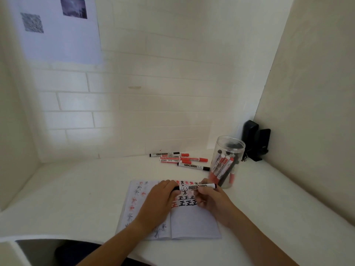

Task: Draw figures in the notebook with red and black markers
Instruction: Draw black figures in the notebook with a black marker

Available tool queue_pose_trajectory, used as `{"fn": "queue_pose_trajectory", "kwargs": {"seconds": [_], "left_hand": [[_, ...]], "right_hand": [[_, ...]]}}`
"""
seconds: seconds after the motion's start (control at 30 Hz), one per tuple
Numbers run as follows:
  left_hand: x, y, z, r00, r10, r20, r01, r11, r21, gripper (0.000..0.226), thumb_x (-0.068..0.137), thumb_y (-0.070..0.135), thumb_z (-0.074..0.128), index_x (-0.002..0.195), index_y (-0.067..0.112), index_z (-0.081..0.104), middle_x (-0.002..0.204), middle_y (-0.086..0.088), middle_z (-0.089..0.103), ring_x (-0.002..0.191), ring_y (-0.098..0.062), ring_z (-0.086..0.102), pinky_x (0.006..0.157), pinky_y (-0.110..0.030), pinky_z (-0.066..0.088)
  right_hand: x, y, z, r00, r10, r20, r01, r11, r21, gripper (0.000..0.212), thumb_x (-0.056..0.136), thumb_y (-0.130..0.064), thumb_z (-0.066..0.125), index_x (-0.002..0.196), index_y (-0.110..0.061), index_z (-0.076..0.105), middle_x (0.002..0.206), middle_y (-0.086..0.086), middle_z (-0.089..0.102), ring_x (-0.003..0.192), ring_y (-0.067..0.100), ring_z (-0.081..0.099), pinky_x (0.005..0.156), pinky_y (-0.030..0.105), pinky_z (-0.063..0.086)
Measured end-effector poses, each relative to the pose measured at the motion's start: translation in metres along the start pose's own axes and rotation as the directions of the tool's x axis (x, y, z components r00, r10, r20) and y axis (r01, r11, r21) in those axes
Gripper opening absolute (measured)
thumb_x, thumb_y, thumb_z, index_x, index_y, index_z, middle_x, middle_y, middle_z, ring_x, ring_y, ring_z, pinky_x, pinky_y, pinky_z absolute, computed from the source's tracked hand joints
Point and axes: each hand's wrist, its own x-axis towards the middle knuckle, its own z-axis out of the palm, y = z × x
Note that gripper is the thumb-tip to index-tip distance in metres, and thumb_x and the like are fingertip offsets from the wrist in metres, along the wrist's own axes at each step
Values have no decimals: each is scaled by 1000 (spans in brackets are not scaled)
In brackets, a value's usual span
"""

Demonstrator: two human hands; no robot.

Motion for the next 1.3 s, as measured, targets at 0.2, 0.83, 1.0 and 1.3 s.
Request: {"fn": "queue_pose_trajectory", "kwargs": {"seconds": [0.2,0.83,1.0,1.3], "left_hand": [[-4,-1,2,1000,17,10,-18,984,178,46,106,53,22,117,28,59,96,14,58,84,-4,46,77,-25,37],[-3,-4,3,988,139,64,-142,989,42,28,108,48,25,89,38,43,75,17,48,68,-6,45,65,-26,33],[-3,0,0,996,84,-24,-82,994,78,31,108,42,29,96,28,54,82,15,51,74,-5,45,70,-25,36],[45,-34,13,979,-198,-35,201,967,154,13,89,20,71,94,26,61,96,9,50,91,-12,46,78,-29,42]], "right_hand": [[3,8,-16,947,-309,-85,238,856,-458,4,95,-15,70,95,-11,71,90,0,69,77,15,65,71,28,53],[1,48,13,700,-564,439,266,-364,-892,28,108,-49,34,115,-34,57,65,-6,62,49,14,58,40,28,44],[-1,45,13,775,-555,303,190,-252,-949,40,108,-55,23,119,-35,56,77,-5,70,60,17,66,48,31,49],[0,42,12,865,-494,83,81,-25,-996,63,95,-45,15,140,-20,52,123,-3,62,100,13,60,79,21,42]]}}
